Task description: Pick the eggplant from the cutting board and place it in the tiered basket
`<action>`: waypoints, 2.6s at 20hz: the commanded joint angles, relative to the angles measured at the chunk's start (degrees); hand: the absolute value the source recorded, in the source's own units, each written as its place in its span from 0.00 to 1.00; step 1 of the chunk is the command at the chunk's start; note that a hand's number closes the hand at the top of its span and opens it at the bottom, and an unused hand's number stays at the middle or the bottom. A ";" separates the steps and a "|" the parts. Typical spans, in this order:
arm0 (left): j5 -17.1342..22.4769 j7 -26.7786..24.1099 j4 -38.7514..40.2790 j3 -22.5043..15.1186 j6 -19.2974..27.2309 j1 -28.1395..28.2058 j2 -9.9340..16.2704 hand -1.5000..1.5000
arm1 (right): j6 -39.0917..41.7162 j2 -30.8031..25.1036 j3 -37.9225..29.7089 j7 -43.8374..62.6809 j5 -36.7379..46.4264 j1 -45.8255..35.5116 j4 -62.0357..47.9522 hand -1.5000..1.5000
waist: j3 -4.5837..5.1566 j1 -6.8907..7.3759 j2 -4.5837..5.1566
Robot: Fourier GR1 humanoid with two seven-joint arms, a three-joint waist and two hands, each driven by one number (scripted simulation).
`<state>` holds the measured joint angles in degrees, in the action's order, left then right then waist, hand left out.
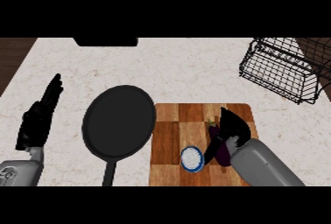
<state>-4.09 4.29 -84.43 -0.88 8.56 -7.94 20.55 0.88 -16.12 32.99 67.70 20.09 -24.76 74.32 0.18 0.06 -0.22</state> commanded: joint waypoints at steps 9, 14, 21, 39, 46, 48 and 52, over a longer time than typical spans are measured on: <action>-2.77 0.61 -0.13 -0.82 0.18 -0.41 -1.71 0.50 | 8.67 5.44 -0.45 -0.66 -0.97 0.19 -8.18 1.00 | -0.18 0.75 0.32; -1.69 1.48 -4.12 0.52 -1.33 2.31 -1.22 0.50 | 9.53 5.47 -0.90 1.44 3.08 -2.16 -6.12 1.00 | -0.18 0.44 0.12; -4.38 -1.75 2.67 0.60 1.02 -0.53 -4.83 0.50 | 4.53 7.94 -7.37 1.38 5.13 -0.43 -2.40 1.00 | -0.16 -0.14 0.21; -3.66 0.32 1.65 -0.25 -2.50 -3.48 -3.48 0.50 | -30.17 10.00 -20.34 -2.05 36.84 -40.63 -27.66 1.00 | -0.06 3.41 1.05; -1.91 -0.52 2.97 2.94 -3.70 -3.90 -1.89 0.50 | -27.00 4.35 -24.28 -3.66 43.29 -50.63 -37.05 1.00 | -0.09 1.74 0.71; -4.33 -1.49 2.54 0.21 -0.79 -1.66 -5.44 0.50 | -23.08 4.62 -23.85 -1.83 45.24 -53.39 -40.88 1.00 | -0.09 1.78 0.63; -5.21 2.50 0.46 0.42 -0.42 -2.96 -5.21 0.50 | -22.20 1.74 -28.51 -8.55 41.22 -54.88 -42.96 1.00 | -0.17 1.25 0.49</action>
<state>-8.16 4.32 -82.44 0.01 6.85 -10.65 16.38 -23.72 -12.82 7.14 58.80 62.13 -76.51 34.42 0.06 1.69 0.39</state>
